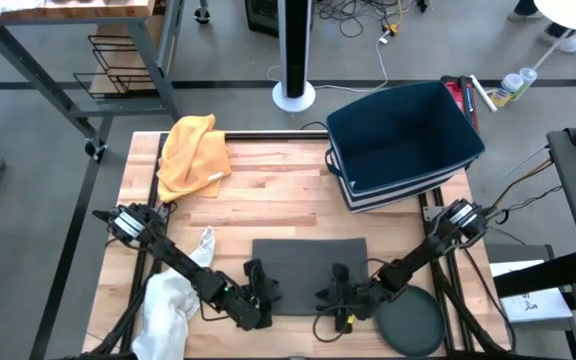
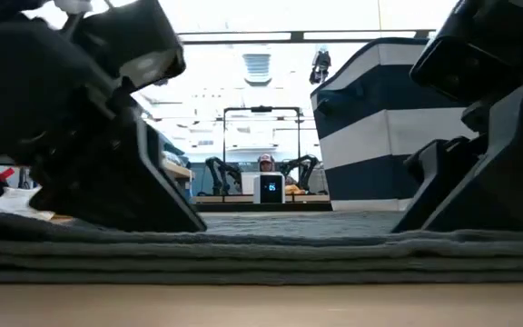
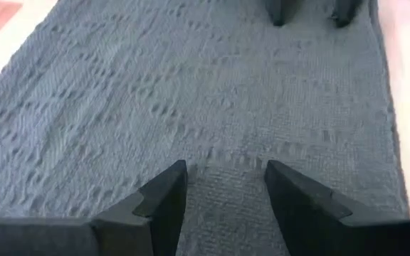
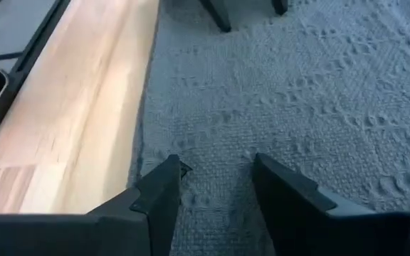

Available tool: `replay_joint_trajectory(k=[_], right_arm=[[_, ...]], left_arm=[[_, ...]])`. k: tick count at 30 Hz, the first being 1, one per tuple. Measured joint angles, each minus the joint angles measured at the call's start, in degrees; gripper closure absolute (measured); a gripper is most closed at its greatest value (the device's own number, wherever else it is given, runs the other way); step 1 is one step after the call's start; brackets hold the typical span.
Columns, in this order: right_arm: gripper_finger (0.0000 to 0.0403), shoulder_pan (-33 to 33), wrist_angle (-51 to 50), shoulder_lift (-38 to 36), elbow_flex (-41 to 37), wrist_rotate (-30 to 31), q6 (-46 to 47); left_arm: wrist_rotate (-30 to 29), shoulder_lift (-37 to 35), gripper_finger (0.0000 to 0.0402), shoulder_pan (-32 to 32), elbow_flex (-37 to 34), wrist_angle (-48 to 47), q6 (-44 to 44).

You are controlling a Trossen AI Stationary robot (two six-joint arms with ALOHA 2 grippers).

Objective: Fold kitchen towel into neat rectangle
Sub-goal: Fold the gray towel

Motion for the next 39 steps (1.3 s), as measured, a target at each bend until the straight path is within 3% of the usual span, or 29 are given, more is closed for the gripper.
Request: replay_joint_trajectory(k=[5, 12, 23, 30, 39], right_arm=[[0.0231, 0.0, -3.7, -2.7, 1.0, -0.9, -3.5], [0.0239, 0.6, -8.6, -9.5, 2.9, 2.9, -8.6], [0.0249, 1.1, -7.8, -0.8, 3.5, 3.3, -3.1], [0.0245, 1.1, -10.2, -2.3, 5.4, 2.3, -5.5], [0.0254, -0.1, -15.0, -5.0, 10.7, 5.3, -10.4]], left_arm=[[0.0, -0.2, 0.0212, -1.0, -0.3, -2.1, -3.5], [0.5, -0.4, 0.0217, -1.5, -0.3, -2.5, -5.3], [1.7, -5.1, 0.0214, -1.6, -0.4, -3.3, -2.6], [1.2, -8.0, 0.0218, -1.6, -0.4, -4.7, -0.6], [5.4, -14.2, 0.0219, -1.7, -0.7, -21.1, -6.4]])
